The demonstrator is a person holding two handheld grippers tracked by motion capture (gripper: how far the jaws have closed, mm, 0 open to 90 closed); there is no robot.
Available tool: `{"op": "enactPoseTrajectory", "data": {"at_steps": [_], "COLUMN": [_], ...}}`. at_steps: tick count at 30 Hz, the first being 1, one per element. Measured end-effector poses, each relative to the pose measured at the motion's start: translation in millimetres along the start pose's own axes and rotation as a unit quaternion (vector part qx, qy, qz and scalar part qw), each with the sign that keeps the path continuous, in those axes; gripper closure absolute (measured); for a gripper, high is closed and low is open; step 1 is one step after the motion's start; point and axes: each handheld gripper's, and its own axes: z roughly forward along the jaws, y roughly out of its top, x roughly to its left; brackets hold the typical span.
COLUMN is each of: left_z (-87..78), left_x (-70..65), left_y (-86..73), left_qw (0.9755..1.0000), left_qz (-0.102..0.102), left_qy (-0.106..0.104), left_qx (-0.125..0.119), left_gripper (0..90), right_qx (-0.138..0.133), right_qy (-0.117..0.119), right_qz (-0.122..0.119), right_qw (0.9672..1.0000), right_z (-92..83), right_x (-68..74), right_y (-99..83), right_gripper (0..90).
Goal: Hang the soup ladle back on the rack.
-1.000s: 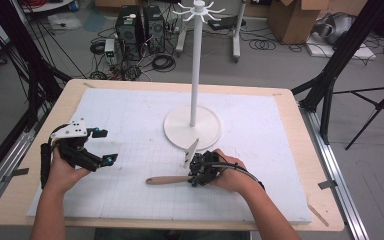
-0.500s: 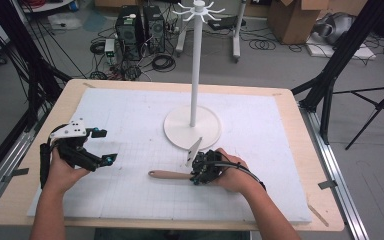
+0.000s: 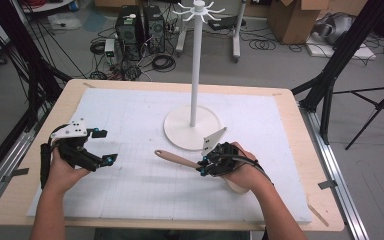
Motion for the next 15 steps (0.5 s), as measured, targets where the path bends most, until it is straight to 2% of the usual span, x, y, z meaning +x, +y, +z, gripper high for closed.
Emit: {"op": "enactPoseTrajectory", "data": {"at_steps": [7, 8, 15], "left_z": [0.3, 1.1, 1.3], "left_x": [0.4, 0.3, -0.2], "left_y": [-0.6, -0.6, -0.5], "left_qw": [1.0, 1.0, 1.0], "left_qz": [-0.001, -0.001, -0.002], "left_qy": [0.0, -0.001, -0.002], "left_qx": [0.002, 0.004, 0.003], "left_gripper": [1.7, 1.7, 1.7], "right_qx": [-0.027, -0.032, -0.057], "right_qy": [-0.011, -0.022, -0.04], "right_qz": [0.009, 0.012, 0.021], "right_qw": [0.9995, 0.9992, 0.9974], "right_z": [-16.9, -22.5, -42.4], "right_x": [-1.2, -1.6, -2.5], "right_y": [-5.3, -6.8, -12.8], "right_gripper": [77.4, 77.4, 77.4]}}
